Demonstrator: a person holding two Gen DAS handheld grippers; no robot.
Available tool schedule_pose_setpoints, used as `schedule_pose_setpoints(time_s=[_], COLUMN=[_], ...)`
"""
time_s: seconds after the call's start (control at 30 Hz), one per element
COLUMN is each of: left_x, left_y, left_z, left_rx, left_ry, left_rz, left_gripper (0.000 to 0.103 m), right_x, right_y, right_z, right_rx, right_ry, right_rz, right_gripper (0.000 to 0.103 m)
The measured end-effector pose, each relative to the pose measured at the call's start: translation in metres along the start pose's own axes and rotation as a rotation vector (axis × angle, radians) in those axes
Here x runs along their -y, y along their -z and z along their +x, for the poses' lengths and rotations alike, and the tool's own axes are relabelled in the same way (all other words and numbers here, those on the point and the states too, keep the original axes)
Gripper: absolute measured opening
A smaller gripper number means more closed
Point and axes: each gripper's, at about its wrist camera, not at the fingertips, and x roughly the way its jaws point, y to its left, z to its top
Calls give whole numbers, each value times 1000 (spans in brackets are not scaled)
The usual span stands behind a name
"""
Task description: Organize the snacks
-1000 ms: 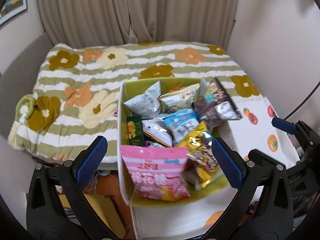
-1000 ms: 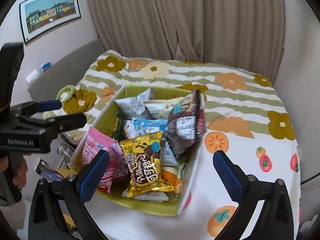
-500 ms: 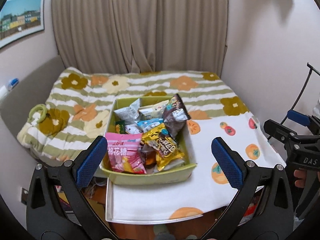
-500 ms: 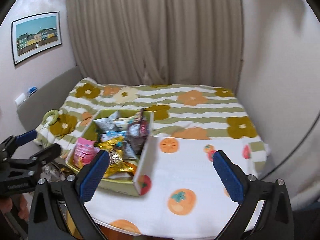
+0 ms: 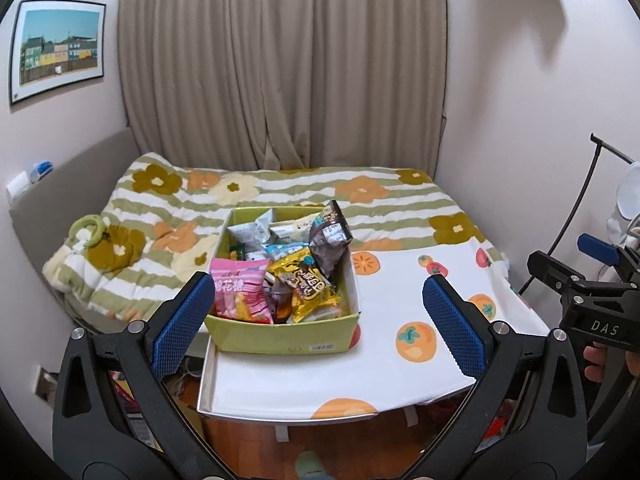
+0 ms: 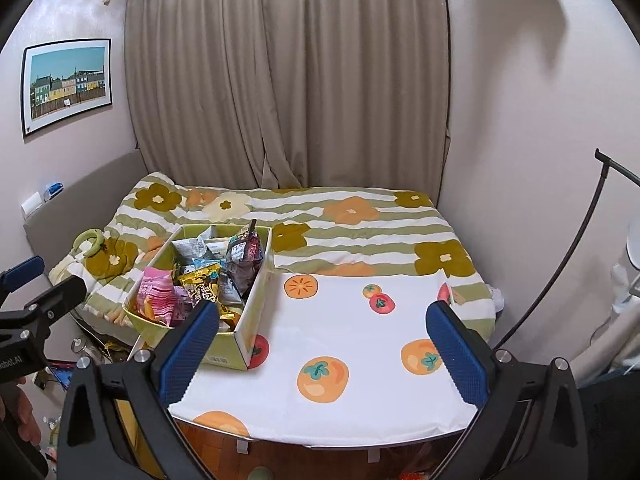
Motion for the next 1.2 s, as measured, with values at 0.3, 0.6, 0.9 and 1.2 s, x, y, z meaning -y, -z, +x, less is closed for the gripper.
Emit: schedule_pose_setpoints(time_s=[0.3,0.6,0.9,1.2], left_x=[7,12,11,12], left_y=[2,2,3,2], left_z=[-10,-11,-10,-10], left_rx=[20,31,33,37], left_ry=[-4,-10,-11,-15], left_rz=[7,18,16,13], left_gripper=[103,103,103,103], right_x=[2,3,3,3], right_y=[4,2,3,2], right_z=[-10,-15,-15,-14], right_rx=[11,21,20,21], right_ry=[1,0,1,4], right_rz=[10,15,14,13], right_gripper=[103,103,103,103])
